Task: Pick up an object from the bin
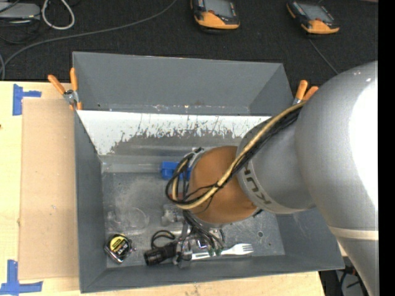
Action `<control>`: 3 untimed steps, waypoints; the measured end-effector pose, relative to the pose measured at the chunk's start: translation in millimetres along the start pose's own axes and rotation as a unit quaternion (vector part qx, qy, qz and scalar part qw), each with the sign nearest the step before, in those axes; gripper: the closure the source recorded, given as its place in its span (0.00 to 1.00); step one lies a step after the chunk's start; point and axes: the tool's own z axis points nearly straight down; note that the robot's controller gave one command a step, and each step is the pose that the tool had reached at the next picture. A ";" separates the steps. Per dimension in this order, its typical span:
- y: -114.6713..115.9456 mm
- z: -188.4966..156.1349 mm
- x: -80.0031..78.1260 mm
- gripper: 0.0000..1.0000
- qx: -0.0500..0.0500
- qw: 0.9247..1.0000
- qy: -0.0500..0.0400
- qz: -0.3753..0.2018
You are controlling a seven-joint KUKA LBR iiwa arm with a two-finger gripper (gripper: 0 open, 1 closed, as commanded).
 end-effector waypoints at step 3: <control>12.2 -7.1 5.8 1.00 -0.002 0.999 0.010 -0.034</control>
Offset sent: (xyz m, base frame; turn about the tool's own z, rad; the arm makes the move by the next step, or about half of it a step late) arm 0.0000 0.0000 0.0000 0.0000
